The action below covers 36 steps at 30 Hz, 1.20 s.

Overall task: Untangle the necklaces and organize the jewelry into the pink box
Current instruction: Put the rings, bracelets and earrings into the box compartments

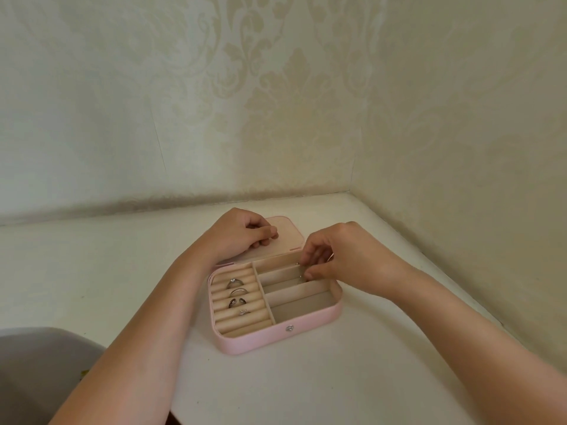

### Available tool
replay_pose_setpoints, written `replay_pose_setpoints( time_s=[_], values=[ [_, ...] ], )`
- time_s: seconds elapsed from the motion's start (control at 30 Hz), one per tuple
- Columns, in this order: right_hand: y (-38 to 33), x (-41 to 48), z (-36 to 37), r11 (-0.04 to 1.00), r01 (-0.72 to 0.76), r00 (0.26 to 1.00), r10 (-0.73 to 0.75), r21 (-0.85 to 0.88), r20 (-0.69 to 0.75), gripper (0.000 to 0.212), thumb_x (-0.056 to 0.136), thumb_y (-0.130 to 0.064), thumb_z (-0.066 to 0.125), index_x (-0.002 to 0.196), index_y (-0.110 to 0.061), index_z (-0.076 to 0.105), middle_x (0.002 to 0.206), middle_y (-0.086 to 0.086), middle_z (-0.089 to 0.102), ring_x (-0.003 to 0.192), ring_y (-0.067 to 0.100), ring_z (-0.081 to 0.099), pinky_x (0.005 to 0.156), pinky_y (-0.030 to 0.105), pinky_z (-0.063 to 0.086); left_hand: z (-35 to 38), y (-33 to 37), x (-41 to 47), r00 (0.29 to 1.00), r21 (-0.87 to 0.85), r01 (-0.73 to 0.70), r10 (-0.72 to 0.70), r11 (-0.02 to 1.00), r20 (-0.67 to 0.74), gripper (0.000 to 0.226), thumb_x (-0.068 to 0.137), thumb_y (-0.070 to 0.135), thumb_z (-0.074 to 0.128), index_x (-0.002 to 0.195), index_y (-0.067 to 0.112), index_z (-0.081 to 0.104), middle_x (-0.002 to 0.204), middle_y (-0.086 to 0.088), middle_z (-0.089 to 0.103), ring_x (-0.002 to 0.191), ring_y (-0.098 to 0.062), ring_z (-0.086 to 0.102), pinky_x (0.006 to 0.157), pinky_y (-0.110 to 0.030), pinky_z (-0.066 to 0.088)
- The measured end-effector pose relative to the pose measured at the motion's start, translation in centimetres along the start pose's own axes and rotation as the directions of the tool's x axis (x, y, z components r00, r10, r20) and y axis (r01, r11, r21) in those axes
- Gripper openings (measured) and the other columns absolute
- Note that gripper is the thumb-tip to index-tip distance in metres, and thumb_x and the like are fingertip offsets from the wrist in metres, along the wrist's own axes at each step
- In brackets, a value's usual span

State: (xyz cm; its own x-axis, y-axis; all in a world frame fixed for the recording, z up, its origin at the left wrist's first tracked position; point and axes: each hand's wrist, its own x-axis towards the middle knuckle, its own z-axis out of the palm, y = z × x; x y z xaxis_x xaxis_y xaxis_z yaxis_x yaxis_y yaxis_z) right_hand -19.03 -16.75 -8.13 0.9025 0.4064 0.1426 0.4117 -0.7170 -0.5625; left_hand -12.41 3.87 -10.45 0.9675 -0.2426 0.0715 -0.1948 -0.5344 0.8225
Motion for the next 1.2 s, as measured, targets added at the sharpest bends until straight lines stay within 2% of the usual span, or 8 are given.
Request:
replay_pose_setpoints(
  time_s=[0.2,0.43,0.6,0.7,0.87,1.0,1.1,1.2],
  values=[
    [4.9,-1.2,-7.2,0.956,-0.248,0.965,0.230,-0.155,-0.122,0.020,0.068,-0.015,0.083,0.081,-0.022,0.070,0.083,-0.008,0.068,0.068,0.003,0.057,0.059,0.008,0.041,0.0,-0.2,0.0,1.000,0.017,-0.009,0.009,1.000,-0.008,0.010,0.087,0.022,0.066,0.080,0.020,0.073,0.063,0.012,0.065,0.052,0.003,0.051,0.055,-0.009,0.039],
    [7.3,-1.6,-7.3,0.822,-0.436,0.846,0.514,-0.366,0.145,0.018,0.073,-0.021,0.080,0.083,-0.023,0.064,0.080,-0.009,0.062,0.073,0.007,0.058,0.062,0.016,0.042,0.1,-0.4,0.0,0.999,0.045,-0.033,0.032,0.998,0.011,0.007,0.084,0.028,0.069,0.082,0.024,0.074,0.078,-0.003,0.070,0.060,-0.003,0.054,0.074,-0.027,0.044],
    [6.5,-1.8,-7.4,0.761,-0.457,0.761,0.603,-0.461,0.240,0.010,0.077,-0.023,0.074,0.083,-0.015,0.072,0.068,-0.005,0.064,0.058,0.006,0.054,0.054,0.013,0.041,0.3,-0.6,0.0,0.999,0.195,-0.020,0.028,0.981,-0.041,0.022,0.066,0.061,0.061,0.080,0.048,0.072,0.085,0.024,0.068,0.091,-0.006,0.061,0.095,-0.047,0.044],
    [5.8,-2.3,-7.6,0.809,-0.416,0.822,0.530,-0.415,0.209,0.010,0.077,-0.022,0.069,0.082,-0.014,0.070,0.067,-0.002,0.067,0.060,0.011,0.054,0.058,0.020,0.042,0.2,-0.6,0.0,0.998,0.190,-0.024,0.033,0.982,-0.044,0.010,0.074,0.055,0.067,0.080,0.049,0.072,0.081,0.024,0.069,0.096,-0.008,0.062,0.097,-0.048,0.043],
    [2.7,-2.1,-7.3,0.976,-0.176,0.984,0.170,0.126,0.059,0.011,0.080,0.001,0.064,0.081,-0.009,0.068,0.066,0.007,0.067,0.055,0.010,0.055,0.051,0.017,0.045,0.2,-0.3,-0.2,0.999,0.185,-0.023,0.029,0.983,-0.033,0.017,0.067,0.060,0.064,0.079,0.050,0.072,0.086,0.030,0.066,0.098,-0.002,0.060,0.097,-0.047,0.043],
    [0.3,-1.9,-5.8,0.951,0.034,0.994,0.000,0.306,-0.111,0.014,0.081,0.004,0.063,0.080,-0.010,0.067,0.074,0.018,0.067,0.058,0.016,0.059,0.056,0.023,0.049,0.3,-0.2,0.0,0.998,0.191,-0.021,0.031,0.981,-0.050,0.024,0.059,0.063,0.061,0.077,0.049,0.070,0.083,0.013,0.065,0.086,-0.010,0.060,0.093,-0.048,0.045],
    [-0.7,-1.7,-4.2,0.882,0.096,0.995,-0.074,0.461,-0.065,0.015,0.082,0.007,0.064,0.082,-0.008,0.065,0.072,0.016,0.066,0.060,0.021,0.060,0.056,0.023,0.051,0.3,-0.4,0.2,0.998,0.186,-0.027,0.036,0.982,-0.044,0.024,0.060,0.061,0.062,0.078,0.047,0.069,0.077,0.003,0.064,0.072,-0.011,0.057,0.086,-0.041,0.046],
    [-1.5,-1.6,-2.4,0.852,0.082,0.991,-0.126,0.517,0.051,0.015,0.084,0.006,0.062,0.084,-0.009,0.065,0.075,0.020,0.066,0.065,0.022,0.062,0.060,0.023,0.052,0.3,-0.4,0.3,0.999,0.179,-0.021,0.027,0.984,-0.032,0.024,0.060,0.061,0.061,0.076,0.046,0.070,0.061,0.012,0.057,0.061,-0.007,0.050,0.073,-0.035,0.042]
  ],
)
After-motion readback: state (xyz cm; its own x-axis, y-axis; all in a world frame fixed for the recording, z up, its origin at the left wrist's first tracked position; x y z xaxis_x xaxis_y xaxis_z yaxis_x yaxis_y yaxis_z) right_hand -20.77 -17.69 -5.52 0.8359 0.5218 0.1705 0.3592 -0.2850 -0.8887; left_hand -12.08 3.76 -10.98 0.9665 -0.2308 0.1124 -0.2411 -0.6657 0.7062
